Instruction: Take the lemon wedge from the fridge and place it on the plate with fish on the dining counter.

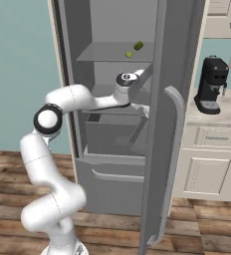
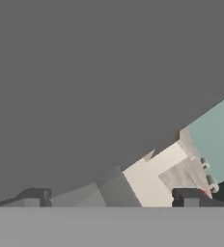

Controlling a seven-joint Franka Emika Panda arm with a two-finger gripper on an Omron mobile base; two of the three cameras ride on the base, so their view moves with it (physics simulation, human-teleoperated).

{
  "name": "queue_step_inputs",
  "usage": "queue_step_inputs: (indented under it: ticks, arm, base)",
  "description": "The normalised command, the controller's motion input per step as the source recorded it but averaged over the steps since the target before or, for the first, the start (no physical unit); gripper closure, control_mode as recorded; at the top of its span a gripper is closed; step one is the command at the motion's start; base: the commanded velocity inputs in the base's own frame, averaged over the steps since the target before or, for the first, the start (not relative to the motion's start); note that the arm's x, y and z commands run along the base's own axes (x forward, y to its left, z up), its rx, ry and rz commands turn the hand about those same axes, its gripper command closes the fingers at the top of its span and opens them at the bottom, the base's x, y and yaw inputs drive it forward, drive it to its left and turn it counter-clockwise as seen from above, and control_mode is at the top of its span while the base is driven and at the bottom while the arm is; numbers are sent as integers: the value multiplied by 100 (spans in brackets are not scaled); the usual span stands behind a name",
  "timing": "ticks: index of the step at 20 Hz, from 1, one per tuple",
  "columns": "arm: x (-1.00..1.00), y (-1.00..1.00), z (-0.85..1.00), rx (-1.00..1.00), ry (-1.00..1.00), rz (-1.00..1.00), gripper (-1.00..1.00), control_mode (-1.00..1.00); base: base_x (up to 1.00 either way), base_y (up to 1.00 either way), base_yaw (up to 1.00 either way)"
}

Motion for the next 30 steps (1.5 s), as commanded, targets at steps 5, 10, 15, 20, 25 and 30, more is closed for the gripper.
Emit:
queue_step_inputs:
  ticks: [5,10,15,20,25,30]
  arm:
    - [-89,41,-23,-6,-1,19,-100,-100]
    - [-66,97,-8,-10,-2,51,-100,-100]
    - [-5,82,25,-12,-11,65,-100,-100]
    - [-16,76,34,-8,2,73,-100,-100]
    - [-78,1,9,-1,1,69,-100,-100]
    - [-100,-92,0,0,-1,39,-100,-100]
  base:
    - [0,0,0]
    - [0,0,0]
    - [0,0,0]
    - [0,0,0]
    - [0,0,0]
    - [0,0,0]
